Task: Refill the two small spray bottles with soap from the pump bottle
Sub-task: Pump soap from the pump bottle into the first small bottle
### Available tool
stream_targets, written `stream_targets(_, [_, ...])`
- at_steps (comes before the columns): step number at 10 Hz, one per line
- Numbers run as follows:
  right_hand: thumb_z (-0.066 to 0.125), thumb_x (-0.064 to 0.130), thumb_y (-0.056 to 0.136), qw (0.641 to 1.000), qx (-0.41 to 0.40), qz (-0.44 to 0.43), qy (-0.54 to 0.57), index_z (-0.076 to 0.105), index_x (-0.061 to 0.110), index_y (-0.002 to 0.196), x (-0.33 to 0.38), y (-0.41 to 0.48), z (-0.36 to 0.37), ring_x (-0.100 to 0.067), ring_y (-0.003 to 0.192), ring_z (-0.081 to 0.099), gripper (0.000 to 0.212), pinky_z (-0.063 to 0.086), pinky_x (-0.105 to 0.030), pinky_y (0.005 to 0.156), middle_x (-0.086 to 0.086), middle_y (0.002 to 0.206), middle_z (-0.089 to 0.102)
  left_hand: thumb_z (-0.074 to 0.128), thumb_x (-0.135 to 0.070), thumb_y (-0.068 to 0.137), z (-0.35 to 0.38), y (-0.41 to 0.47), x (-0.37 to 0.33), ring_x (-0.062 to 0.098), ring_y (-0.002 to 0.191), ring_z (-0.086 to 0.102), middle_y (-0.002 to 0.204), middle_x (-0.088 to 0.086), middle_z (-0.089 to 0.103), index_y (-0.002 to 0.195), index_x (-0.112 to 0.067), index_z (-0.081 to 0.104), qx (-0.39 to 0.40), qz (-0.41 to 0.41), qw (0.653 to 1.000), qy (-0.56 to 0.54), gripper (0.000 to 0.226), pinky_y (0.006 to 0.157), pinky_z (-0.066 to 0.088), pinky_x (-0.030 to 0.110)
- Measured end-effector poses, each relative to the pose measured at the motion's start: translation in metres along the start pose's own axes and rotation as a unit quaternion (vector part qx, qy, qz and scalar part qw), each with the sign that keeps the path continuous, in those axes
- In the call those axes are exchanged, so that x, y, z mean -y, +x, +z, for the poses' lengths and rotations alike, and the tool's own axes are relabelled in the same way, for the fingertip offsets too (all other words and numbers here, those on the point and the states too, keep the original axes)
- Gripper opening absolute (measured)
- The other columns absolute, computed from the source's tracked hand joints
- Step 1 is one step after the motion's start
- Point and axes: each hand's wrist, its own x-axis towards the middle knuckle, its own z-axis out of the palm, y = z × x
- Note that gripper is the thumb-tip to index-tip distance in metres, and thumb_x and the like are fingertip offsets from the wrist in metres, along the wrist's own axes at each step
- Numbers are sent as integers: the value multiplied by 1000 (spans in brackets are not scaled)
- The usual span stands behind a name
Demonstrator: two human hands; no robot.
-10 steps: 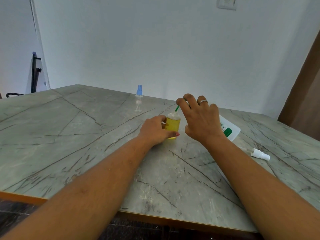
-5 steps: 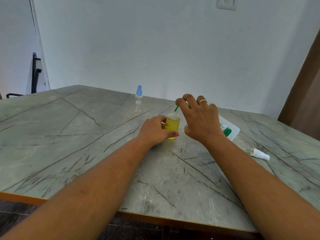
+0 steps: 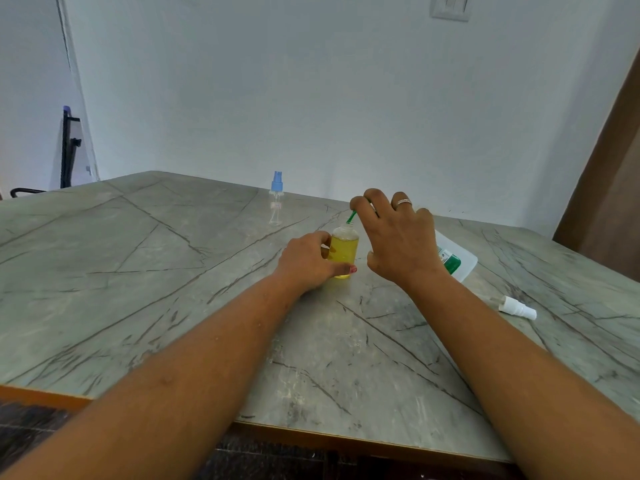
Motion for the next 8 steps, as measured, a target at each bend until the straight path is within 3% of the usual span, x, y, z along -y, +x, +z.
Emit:
stream_targets(3, [74,34,67,1000,0,-20,1,29,26,132,-3,-1,4,-30,105,53,79,50,-36,65,-3,138,39,69,-53,72,-1,0,-1,20,114,53,134,3,51,137,-18,40,3,-4,1000,-8,79,92,44,31])
stream_targets(6, [72,35,70,1000,-2,-6,7,33,24,128,-1,1,2,-29,106,53,71,51,-37,69,-4,131,43,69,-53,72,-1,0,-2,20,115,53,135,3,51,137,-18,40,4,-3,1000,-5,79,92,44,31])
stream_targets(8, [73,35,68,1000,0,-21,-3,25,26,133,-2,-1,4,-29,107,52,81,50,-36,67,-3,138,37,68,-54,73,-1,0,0,20,114,53,134,3,51,137,-18,40,2,1,1000,-3,78,91,44,31])
